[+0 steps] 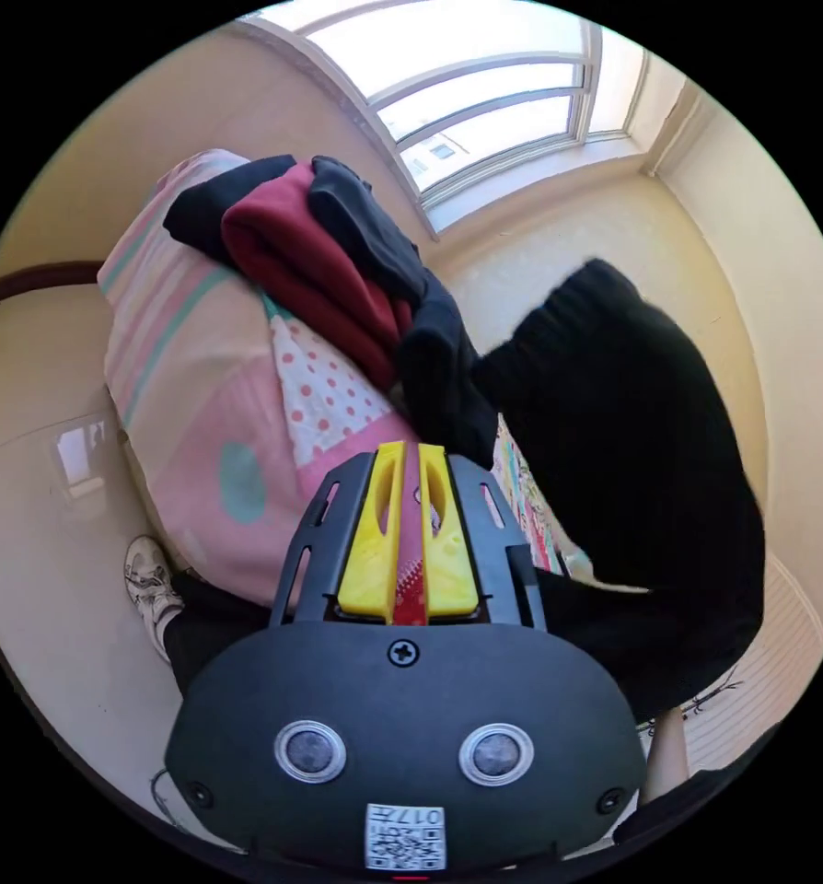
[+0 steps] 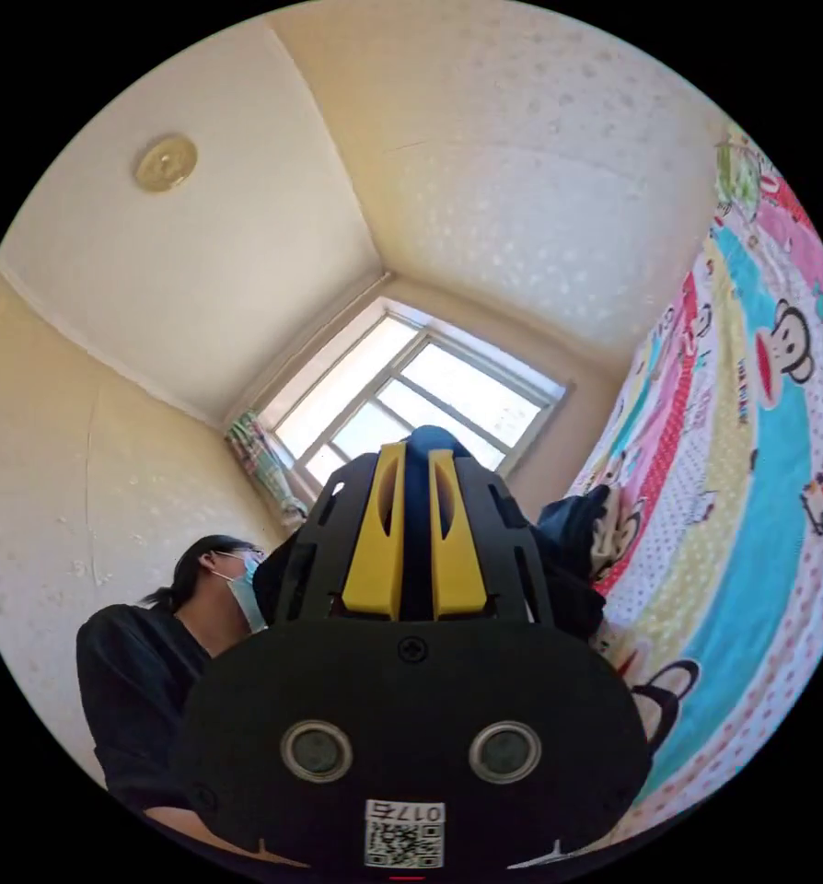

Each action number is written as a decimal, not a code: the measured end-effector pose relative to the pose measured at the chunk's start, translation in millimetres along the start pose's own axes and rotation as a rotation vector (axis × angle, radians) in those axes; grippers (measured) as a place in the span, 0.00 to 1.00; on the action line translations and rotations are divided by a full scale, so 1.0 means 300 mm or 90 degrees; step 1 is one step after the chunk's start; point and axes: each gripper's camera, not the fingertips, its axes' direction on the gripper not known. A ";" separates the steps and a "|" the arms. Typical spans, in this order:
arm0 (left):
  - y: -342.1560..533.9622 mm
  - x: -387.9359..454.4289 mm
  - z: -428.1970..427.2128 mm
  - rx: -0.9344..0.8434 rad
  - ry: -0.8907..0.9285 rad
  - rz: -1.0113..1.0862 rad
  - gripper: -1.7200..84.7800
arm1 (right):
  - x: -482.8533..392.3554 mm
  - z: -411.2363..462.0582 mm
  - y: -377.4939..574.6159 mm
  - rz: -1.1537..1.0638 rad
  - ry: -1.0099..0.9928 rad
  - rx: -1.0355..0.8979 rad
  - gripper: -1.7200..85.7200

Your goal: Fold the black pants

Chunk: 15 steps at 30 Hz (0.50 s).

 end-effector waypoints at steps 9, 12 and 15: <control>0.082 0.241 0.198 -0.173 0.124 0.066 0.11 | -0.168 -0.792 0.441 0.242 0.628 0.241 0.14; 0.119 0.333 0.222 -0.201 0.109 0.100 0.13 | -0.303 -0.671 0.494 0.123 0.785 0.199 0.16; 0.135 0.406 0.208 -0.257 0.116 0.121 0.17 | -0.399 -0.445 0.503 -0.024 0.882 0.137 0.17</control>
